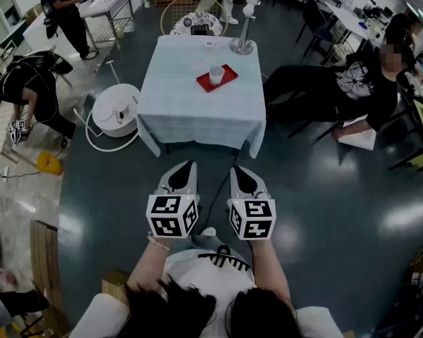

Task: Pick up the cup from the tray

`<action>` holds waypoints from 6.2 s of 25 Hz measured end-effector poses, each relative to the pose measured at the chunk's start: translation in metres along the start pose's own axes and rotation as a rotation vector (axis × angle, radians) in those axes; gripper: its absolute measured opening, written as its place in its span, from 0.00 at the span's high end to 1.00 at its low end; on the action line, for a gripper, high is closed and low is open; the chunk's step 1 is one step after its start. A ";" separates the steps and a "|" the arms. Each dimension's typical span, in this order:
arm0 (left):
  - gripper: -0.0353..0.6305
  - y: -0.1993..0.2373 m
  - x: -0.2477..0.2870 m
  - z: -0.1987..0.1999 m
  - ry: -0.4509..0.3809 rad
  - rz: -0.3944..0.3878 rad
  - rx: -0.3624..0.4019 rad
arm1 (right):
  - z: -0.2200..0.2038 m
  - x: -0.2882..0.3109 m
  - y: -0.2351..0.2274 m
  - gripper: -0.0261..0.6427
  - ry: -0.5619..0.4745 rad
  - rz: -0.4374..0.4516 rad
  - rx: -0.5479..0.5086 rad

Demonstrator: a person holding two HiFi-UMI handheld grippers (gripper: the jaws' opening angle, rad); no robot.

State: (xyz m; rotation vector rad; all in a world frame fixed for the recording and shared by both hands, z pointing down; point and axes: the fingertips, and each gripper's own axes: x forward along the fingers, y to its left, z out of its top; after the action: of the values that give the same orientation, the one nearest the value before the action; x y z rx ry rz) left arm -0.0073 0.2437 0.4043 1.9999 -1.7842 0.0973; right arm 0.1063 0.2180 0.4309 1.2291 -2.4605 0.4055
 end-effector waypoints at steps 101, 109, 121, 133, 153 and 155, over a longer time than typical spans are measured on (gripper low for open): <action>0.95 0.211 0.439 0.082 0.392 0.097 0.004 | 0.081 0.528 -0.154 0.20 0.258 0.169 -0.031; 0.95 0.218 0.452 0.077 0.413 0.112 -0.005 | 0.064 0.544 -0.154 0.28 0.317 0.191 -0.034; 0.95 0.225 0.454 0.076 0.423 0.115 0.001 | 0.075 0.545 -0.160 0.37 0.300 0.166 -0.006; 0.95 0.175 0.472 0.070 0.426 -0.096 0.118 | 0.065 0.495 -0.239 0.38 0.291 -0.044 0.090; 0.95 0.171 0.492 0.066 0.414 -0.036 0.001 | 0.032 0.458 -0.282 0.37 0.245 -0.151 0.128; 0.95 0.170 0.490 0.066 0.415 -0.047 0.014 | 0.031 0.460 -0.283 0.37 0.238 -0.153 0.137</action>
State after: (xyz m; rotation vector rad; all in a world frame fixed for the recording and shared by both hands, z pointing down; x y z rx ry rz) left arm -0.1084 -0.2435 0.5635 1.8623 -1.4739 0.4745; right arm 0.0731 -0.2830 0.6310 1.3290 -2.1531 0.6472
